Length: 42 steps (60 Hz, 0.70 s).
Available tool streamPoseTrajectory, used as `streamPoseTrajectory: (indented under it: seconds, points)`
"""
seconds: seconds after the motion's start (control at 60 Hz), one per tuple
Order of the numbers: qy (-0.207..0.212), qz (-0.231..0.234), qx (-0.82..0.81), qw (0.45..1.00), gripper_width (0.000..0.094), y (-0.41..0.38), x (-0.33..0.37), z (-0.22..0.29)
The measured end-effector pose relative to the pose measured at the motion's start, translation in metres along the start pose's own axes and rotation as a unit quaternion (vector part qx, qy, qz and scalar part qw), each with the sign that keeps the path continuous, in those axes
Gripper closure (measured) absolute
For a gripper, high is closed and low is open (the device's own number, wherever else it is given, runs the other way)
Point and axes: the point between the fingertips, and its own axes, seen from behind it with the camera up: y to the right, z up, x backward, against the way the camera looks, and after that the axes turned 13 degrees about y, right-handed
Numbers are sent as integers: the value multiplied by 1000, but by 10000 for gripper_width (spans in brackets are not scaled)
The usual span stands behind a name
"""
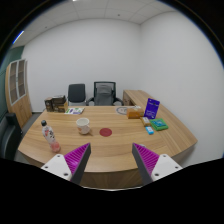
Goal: Pour water
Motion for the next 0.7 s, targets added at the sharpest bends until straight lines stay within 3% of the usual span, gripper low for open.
streamPoseTrajectory:
  seconds: [0.3,0.7]
  points:
    - [-44,-3,14,999,79,-66,-14,-53]
    - [-16,37,-7,999,75,-248,-38,-86]
